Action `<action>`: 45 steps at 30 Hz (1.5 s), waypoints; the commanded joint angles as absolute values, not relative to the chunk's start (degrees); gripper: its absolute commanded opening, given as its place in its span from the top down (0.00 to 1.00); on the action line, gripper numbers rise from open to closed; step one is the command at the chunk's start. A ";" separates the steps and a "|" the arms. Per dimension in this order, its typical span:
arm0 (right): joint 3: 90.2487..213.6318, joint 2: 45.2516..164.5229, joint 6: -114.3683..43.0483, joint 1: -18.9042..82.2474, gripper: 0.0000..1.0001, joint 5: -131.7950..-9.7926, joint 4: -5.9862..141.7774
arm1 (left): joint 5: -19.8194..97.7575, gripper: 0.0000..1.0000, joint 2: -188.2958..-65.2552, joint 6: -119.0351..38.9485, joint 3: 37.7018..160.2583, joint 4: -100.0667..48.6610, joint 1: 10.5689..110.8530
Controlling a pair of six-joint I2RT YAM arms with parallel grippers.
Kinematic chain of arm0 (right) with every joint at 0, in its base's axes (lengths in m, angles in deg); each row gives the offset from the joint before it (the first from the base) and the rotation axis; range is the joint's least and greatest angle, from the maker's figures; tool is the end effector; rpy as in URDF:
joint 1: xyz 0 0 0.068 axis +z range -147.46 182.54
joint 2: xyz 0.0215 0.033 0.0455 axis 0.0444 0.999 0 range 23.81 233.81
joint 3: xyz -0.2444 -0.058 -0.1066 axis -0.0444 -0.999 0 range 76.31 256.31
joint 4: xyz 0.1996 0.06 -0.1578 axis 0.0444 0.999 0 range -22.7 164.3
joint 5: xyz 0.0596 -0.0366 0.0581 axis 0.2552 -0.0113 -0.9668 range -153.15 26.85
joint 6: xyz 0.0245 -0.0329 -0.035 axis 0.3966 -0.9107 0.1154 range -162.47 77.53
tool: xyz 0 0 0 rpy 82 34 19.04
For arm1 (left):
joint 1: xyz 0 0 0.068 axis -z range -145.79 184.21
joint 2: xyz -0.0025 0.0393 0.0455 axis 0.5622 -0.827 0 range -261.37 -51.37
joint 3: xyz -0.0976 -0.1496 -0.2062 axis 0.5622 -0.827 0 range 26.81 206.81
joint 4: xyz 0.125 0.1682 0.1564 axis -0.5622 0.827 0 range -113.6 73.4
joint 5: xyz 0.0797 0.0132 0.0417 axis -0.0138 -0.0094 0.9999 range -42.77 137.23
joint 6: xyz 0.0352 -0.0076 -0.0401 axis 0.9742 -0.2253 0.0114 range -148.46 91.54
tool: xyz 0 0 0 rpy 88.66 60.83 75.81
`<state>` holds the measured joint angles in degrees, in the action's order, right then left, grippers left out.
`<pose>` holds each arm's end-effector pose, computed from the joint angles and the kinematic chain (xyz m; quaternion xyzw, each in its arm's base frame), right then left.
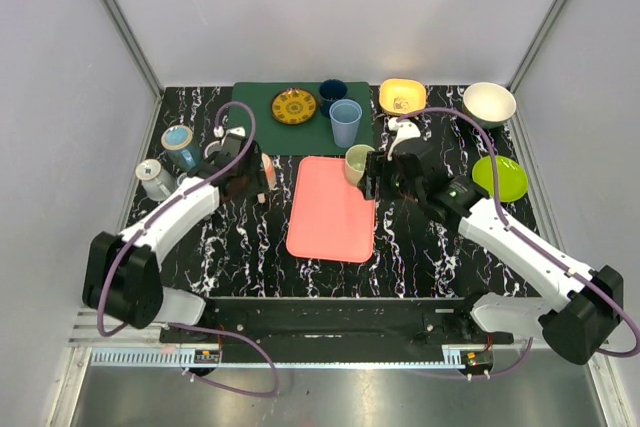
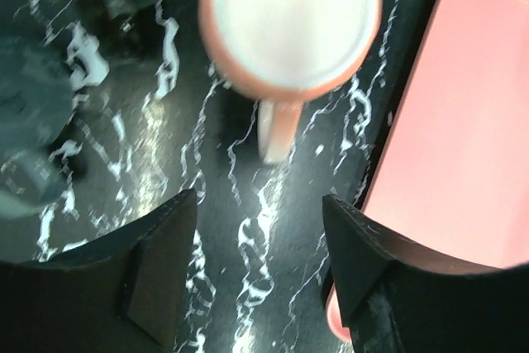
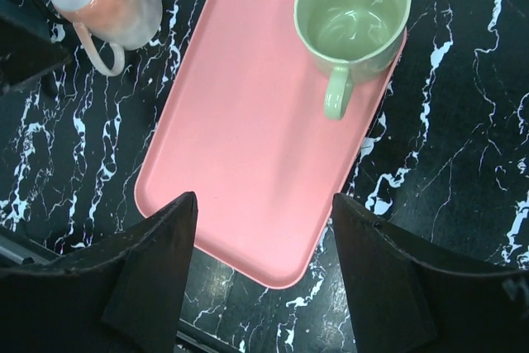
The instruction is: Turn the mug right side up
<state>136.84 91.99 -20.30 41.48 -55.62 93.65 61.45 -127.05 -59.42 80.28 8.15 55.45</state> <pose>0.2077 0.1619 0.3245 -0.0979 0.8761 0.1882 0.4329 0.2530 -0.0890 0.2444 -0.1181 0.9370 -0.0293 0.3275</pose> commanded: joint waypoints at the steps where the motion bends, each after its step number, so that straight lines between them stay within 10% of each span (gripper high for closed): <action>1: 135.81 88.76 -19.45 41.92 0.29 -57.70 92.26 | 55.94 0.36 -132.57 -54.92 86.57 3.56 54.87; 18: 135.02 87.88 -20.50 42.01 0.28 -59.46 91.47 | 60.41 0.53 -145.59 -53.60 92.64 1.98 53.37; 31: 134.31 88.67 -20.41 42.01 0.29 -59.72 90.59 | 59.18 0.99 -146.56 -53.07 92.38 1.10 52.32; 45: 134.84 86.65 -17.96 41.92 0.29 -65.26 88.05 | 50.23 1.00 -120.64 -58.52 88.35 0.40 55.65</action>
<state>134.35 88.54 -19.54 41.55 -61.85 91.77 54.98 -130.61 -56.08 87.61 6.25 54.40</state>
